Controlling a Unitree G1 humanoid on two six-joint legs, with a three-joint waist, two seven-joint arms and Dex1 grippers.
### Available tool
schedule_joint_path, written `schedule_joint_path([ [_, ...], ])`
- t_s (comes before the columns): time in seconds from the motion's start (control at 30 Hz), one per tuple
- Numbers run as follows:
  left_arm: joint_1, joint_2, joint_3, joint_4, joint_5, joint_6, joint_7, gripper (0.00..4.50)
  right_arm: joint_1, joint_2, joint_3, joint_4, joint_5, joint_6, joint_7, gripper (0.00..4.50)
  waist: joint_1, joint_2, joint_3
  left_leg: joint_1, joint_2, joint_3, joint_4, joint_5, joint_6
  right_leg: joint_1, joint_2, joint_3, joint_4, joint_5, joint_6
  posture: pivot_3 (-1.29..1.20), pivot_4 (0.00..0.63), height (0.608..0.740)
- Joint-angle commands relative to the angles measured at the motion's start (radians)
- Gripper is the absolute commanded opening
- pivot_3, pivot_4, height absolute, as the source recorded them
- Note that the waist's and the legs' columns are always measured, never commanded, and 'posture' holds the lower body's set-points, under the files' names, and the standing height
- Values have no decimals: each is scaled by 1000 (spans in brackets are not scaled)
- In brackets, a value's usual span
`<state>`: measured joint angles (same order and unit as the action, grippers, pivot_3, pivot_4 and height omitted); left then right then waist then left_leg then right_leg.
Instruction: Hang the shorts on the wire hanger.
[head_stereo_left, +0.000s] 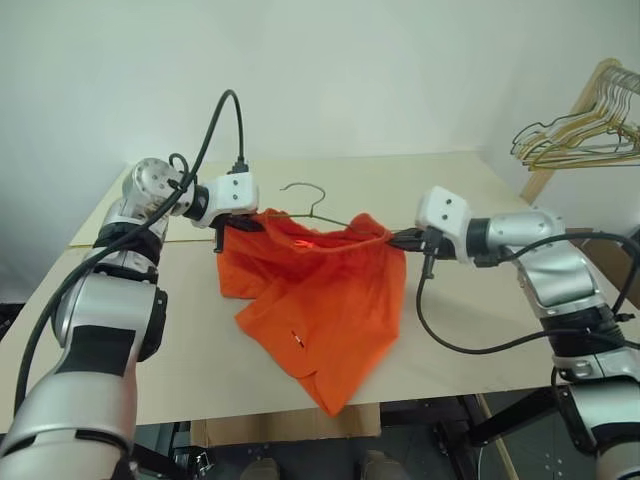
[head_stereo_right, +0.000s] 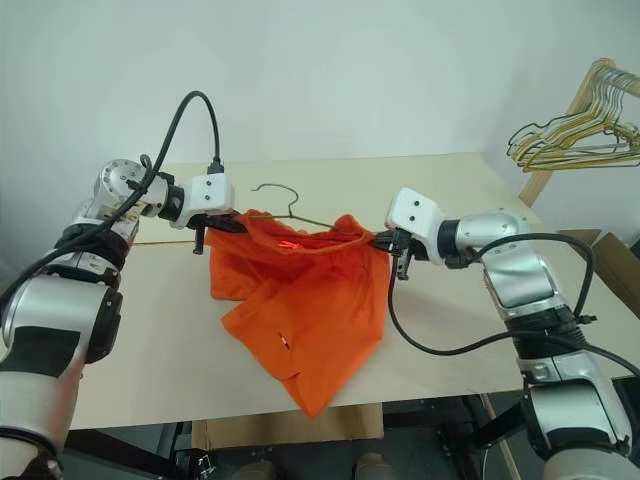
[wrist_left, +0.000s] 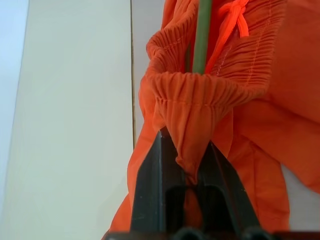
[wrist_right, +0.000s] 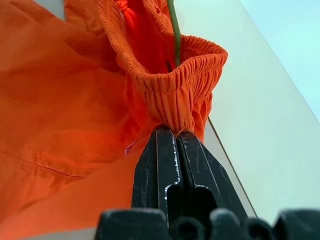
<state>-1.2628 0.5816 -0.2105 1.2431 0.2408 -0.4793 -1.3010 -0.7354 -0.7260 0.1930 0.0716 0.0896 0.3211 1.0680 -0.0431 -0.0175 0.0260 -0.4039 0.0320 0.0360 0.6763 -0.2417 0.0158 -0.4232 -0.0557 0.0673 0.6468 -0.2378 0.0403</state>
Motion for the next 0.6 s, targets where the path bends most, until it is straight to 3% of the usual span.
schedule_joint_path([
  [0.03, 6, -2, 14, -40, -21, -10, -5, 0, -60, 22, -11, -14, -4, -14, -13, 41, -1, 0, 0, 0, 0, 0, 0, 0, 0, 0, 0, 0, 0, 0, 0, -7, 0, 740],
  [0.5, 36, -28, 49, -73, -58, -12, 34, 0, -83, 19, 31, 20, -77, -144, 19, 41, 1, 0, 0, 0, 0, 0, 0, 0, 0, 0, 0, 0, 0, 0, 0, -1, 0, 740],
  [0.6, 42, -28, 62, -80, -83, -18, 6, 0, -103, 36, 29, 64, -111, -165, -23, 1034, 0, 0, 0, 0, 0, 0, 0, 0, 0, 0, 0, 0, 0, 0, 0, -3, 0, 740],
])
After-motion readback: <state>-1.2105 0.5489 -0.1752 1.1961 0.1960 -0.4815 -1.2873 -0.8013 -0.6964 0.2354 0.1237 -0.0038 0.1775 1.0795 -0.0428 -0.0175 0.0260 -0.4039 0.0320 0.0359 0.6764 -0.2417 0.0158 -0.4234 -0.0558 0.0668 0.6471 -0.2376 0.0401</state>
